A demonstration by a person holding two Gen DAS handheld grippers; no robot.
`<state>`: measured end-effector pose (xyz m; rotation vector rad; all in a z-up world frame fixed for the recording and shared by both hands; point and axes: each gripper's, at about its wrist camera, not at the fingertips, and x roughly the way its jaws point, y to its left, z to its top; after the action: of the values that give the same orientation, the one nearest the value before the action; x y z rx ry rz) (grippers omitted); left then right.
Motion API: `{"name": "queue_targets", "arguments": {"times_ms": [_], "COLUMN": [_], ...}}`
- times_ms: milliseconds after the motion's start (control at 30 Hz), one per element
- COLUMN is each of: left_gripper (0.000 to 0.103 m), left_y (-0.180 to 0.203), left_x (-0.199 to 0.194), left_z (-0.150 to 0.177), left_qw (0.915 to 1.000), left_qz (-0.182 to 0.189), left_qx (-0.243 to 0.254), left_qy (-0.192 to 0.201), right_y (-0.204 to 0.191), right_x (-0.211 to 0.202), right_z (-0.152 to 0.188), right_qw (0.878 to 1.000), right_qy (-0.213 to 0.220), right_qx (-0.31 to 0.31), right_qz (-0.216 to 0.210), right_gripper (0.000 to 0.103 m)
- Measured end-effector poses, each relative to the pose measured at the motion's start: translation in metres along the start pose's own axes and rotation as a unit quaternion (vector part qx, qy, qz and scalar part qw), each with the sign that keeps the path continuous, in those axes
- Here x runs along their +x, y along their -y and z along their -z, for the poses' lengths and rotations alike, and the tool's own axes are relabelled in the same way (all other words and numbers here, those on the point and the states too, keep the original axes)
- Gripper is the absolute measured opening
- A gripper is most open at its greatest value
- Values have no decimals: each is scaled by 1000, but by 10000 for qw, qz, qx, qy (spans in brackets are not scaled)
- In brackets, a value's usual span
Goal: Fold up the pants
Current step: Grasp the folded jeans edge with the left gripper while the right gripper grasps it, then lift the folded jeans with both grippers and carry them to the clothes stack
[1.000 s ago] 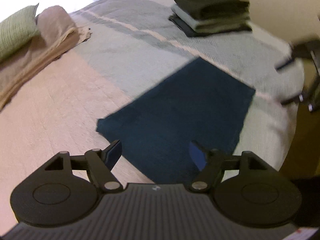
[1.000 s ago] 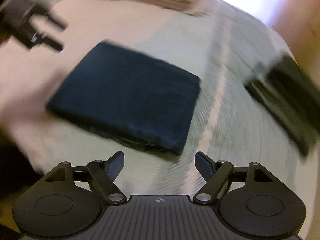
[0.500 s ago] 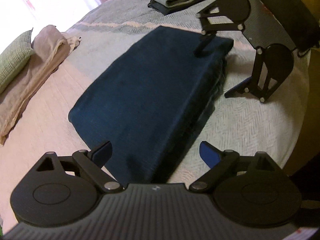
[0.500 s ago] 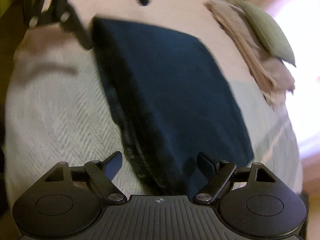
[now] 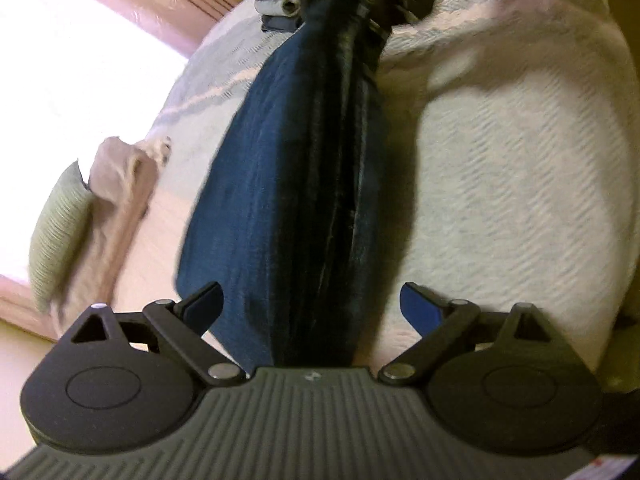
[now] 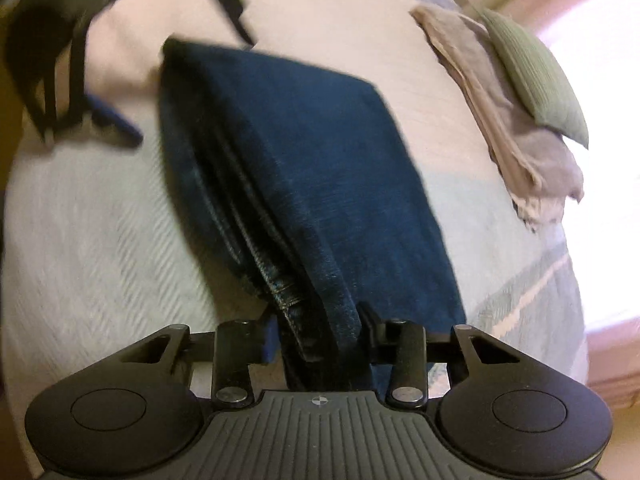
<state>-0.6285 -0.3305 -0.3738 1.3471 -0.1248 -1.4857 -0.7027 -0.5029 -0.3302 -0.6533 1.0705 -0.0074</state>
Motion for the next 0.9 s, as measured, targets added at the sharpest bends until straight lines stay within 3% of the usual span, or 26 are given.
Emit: {"name": "queue_targets", "arguments": {"times_ms": [67,133,333,433,500,533,633,733,833,900], "left_gripper": [89,68,27,24,24,24,23,24,24,24], "left_y": [-3,-6,-31,-56,-75,-83,-101,-115,-124,-124], "left_x": [6,11,9,7,6,6,8,8,8,7], "left_z": [-2,-3,-7,-12,-18,-20,-23,-23,-22,-21], "left_qw": [9999,9995,9994,9983,9962,9948,9906,9851,9825,9821], "left_qz": [-84,-167,72,379,628,775,1095,1364,1494,1535], "left_qx": [86,182,88,-225,-464,-539,-708,-945,-1020,-1002], "left_qy": [-67,-175,-323,-373,-391,-390,-404,-446,-442,-423], "right_y": [17,22,8,-16,-33,-38,-49,-52,-55,-47], "right_x": [-5,-9,-19,-24,-30,-32,-22,1,20,22], "right_z": [-8,-14,-3,11,20,22,22,24,35,42], "right_qw": [9997,9997,9998,9996,9990,9983,9958,9970,9936,9942], "right_qy": [-52,-92,-83,-45,148,312,512,307,-19,-86], "right_qx": [186,143,-57,-277,-336,-386,-554,-562,-878,-775], "right_qz": [-167,-180,-172,96,254,292,527,425,704,746], "right_gripper": [36,36,38,60,85,88,89,89,89,65]}}
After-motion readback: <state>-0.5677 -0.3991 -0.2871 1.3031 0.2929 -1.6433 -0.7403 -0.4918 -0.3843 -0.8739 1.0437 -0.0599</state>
